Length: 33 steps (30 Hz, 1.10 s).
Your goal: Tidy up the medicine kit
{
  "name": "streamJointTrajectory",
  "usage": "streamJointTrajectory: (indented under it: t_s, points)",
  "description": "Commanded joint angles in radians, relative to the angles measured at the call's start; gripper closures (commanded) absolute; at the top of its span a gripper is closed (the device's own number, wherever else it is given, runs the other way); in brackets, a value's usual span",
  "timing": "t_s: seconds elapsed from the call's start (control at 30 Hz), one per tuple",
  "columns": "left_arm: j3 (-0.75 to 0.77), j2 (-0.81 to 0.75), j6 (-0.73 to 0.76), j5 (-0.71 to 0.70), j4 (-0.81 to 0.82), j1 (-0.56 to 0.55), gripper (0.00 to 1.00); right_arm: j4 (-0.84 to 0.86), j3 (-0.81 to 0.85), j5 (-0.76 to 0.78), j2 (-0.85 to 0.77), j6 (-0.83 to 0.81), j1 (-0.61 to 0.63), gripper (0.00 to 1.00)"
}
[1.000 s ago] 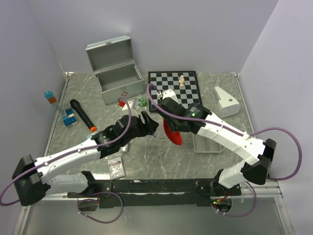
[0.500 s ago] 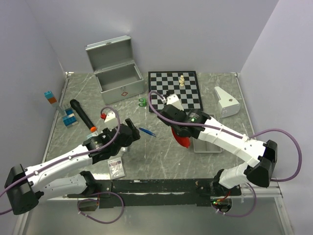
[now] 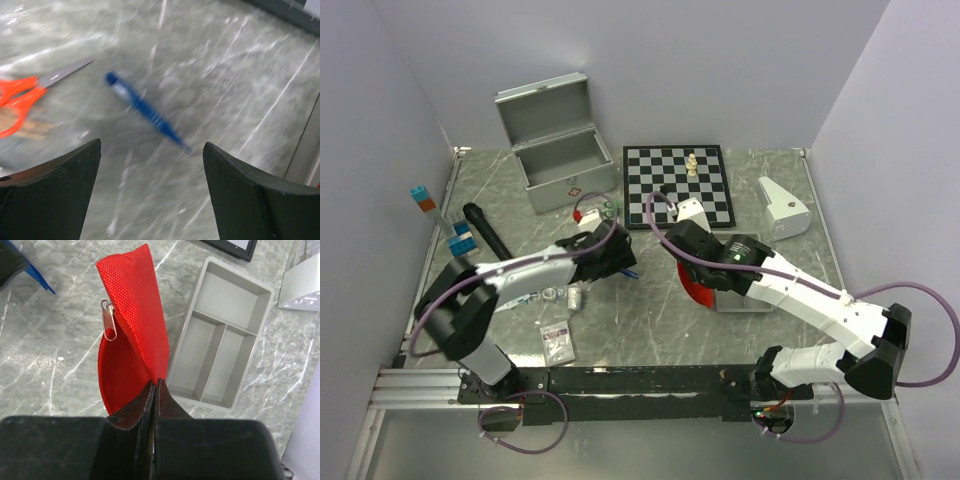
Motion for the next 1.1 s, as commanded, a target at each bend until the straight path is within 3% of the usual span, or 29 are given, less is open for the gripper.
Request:
streamJointTrajectory:
  t_s: [0.0, 0.33, 0.57, 0.8, 1.0, 1.07]
  points:
    - [0.183, 0.121, -0.102, 0.012, -0.095, 0.008, 0.14, 0.049, -0.024, -0.011, -0.055, -0.002, -0.014, 1.00]
    - [0.473, 0.382, -0.261, -0.071, -0.462, 0.020, 0.23, 0.088, -0.047, -0.056, -0.104, -0.019, -0.033, 1.00]
    - [0.422, 0.367, -0.292, -0.037, -0.445, 0.023, 0.27, 0.108, -0.065, -0.074, -0.132, -0.021, -0.037, 1.00]
    - [0.395, 0.396, -0.266, 0.000, -0.401, 0.046, 0.55, 0.104, -0.073, -0.087, -0.153, -0.008, -0.037, 1.00]
    - [0.386, 0.402, -0.231, 0.019, -0.372, 0.054, 0.72, 0.101, -0.077, -0.091, -0.153, 0.002, -0.037, 1.00]
    - [0.379, 0.395, -0.218, 0.026, -0.356, 0.055, 0.83, 0.101, -0.076, -0.094, -0.152, 0.004, -0.037, 1.00]
